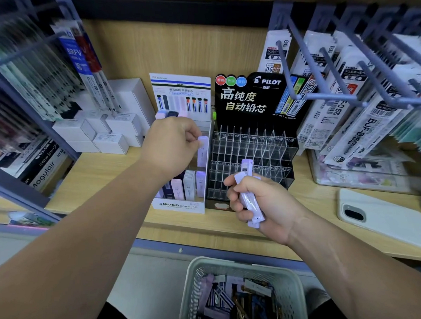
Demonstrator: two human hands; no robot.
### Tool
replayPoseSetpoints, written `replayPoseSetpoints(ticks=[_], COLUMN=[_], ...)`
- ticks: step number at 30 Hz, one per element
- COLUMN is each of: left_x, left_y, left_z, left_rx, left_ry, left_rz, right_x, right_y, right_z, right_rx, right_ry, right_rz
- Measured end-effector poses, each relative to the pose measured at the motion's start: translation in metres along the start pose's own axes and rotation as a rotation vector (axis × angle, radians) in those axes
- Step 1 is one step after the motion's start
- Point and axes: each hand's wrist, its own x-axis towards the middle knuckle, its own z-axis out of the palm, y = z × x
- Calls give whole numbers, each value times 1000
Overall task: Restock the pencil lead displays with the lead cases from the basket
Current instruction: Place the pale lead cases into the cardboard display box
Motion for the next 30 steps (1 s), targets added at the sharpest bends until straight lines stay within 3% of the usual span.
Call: replayPoseSetpoints(ticks=[5, 9, 15, 18, 22, 25, 30], left_x=[0, -1, -8, -23, -66, -83, -95], left_y=[-2, -1, 3, 14, 42, 39, 29], left_z=[-1, 4, 5, -3, -14, -5, 10], left_rx=[4, 160, 318, 49, -707, -847, -913], left_ry=[-35, -92, -33, -2, -166, -220, -231], left_rz=[0, 16, 49, 3, -345, -488, -477], right_x=[1, 2, -1, -3, -4, -4, -6], right_y=[0, 1, 1, 2, 0, 0, 6], right_z=[0, 0, 0, 2, 1, 5, 8], right_rx=[12, 8, -38, -60, -136, -228, -316], right_ry=[-23, -24, -105, -138, -96, -66, -106], right_rz=[1, 3, 2, -18, -111, -175, -183])
